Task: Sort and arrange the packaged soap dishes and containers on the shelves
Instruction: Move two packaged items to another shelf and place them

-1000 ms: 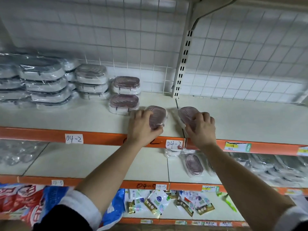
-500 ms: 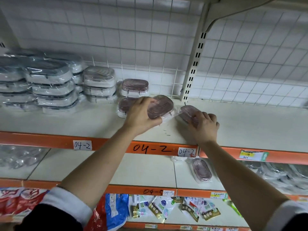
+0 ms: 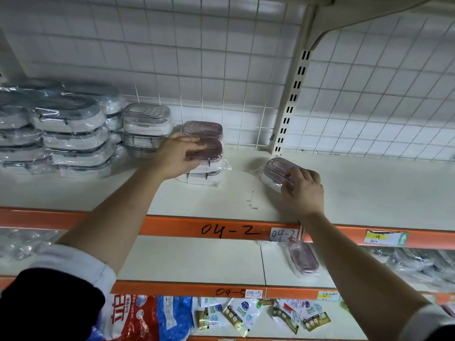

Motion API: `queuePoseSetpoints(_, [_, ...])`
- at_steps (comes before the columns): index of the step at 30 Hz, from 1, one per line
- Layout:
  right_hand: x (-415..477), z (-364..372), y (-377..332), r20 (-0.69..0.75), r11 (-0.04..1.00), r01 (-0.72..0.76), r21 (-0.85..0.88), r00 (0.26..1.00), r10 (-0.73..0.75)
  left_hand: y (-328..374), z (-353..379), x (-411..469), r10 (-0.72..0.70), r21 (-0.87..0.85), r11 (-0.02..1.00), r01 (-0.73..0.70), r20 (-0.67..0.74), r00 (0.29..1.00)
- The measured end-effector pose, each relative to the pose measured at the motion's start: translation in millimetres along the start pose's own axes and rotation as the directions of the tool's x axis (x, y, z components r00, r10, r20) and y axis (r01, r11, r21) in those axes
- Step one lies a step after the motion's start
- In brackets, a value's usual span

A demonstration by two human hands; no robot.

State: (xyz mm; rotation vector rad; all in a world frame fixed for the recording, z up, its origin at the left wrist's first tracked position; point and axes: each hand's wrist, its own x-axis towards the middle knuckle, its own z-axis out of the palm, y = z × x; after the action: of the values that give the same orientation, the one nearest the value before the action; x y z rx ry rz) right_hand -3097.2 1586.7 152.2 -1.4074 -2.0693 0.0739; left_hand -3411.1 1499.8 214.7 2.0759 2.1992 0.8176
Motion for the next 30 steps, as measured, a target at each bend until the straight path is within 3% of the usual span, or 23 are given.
queuePoseSetpoints(11, [2.9,3.5,3.9,0.110,0.997,-0.065,0.048,0.992,0.059,-2.9,10.6,-4.5,0.127,0.022,0.992,-0.126,-0.047,0.991])
queuePoseSetpoints(16, [4.7,3.8,4.6,0.102,0.997,-0.050,0.060,0.994,0.044,3.5,22.4,-1.2,0.044,-0.030,0.998,-0.047,-0.085,0.995])
queuePoseSetpoints(20, [5.0,3.5,5.0,0.066,0.997,-0.041,0.065,0.997,0.037,1.7,19.6,-10.5,0.043,0.069,0.997,-0.037,-0.082,0.996])
queuePoseSetpoints(23, [6.0,3.6,7.5,0.057,0.994,-0.056,0.098,0.997,0.051,-11.6,9.2,-24.5,0.075,0.133,0.990,-0.052,-0.177,0.981])
queuePoseSetpoints(27, [8.7,6.1,-1.0,-0.051,0.979,-0.023,0.201,0.998,0.034,-41.8,-2.6,-46.9,-0.003,0.195,0.978,0.072,-0.334,0.943])
queuePoseSetpoints(30, [21.7,8.4,-29.1,-0.089,0.960,0.048,0.276,0.996,-0.024,-62.3,-1.2,-57.5,-0.052,0.308,0.942,0.130,-0.248,0.967])
